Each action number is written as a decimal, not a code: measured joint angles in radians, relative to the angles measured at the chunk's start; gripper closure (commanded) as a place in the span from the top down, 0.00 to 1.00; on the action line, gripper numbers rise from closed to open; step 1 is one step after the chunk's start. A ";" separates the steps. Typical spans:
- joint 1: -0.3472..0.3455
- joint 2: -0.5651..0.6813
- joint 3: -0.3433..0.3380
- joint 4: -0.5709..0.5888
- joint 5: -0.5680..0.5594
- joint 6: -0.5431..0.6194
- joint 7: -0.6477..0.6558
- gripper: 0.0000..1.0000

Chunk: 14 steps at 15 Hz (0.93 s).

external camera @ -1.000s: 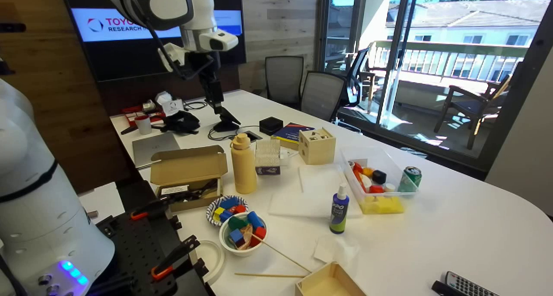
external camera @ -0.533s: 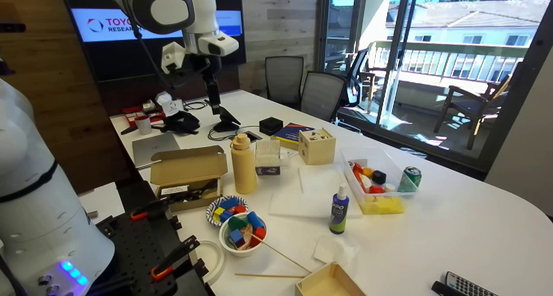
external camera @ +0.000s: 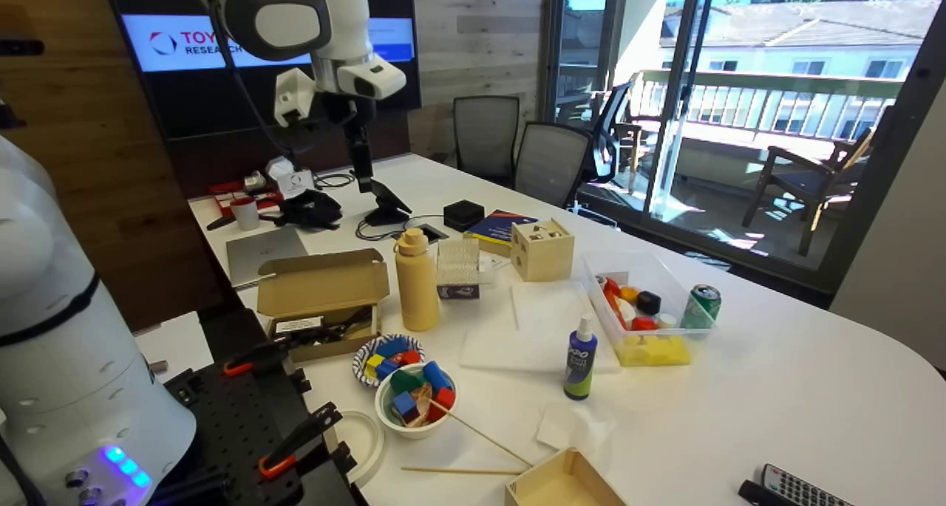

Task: Put the white foam in the brown box.

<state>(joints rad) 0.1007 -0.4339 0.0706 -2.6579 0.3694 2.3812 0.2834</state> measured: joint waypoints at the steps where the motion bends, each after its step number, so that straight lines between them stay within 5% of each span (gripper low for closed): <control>1: 0.003 0.000 -0.002 0.000 0.003 0.001 -0.004 1.00; 4: -0.009 0.013 0.003 0.002 -0.012 0.030 0.020 1.00; 6: -0.053 0.069 0.018 0.006 -0.055 0.163 0.086 1.00; 10: -0.177 0.307 0.022 0.063 -0.199 0.423 0.251 1.00; 14: -0.214 0.551 -0.012 0.168 -0.367 0.489 0.492 1.00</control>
<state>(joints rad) -0.1128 0.1173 0.0586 -2.4897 0.0024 2.8702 0.7755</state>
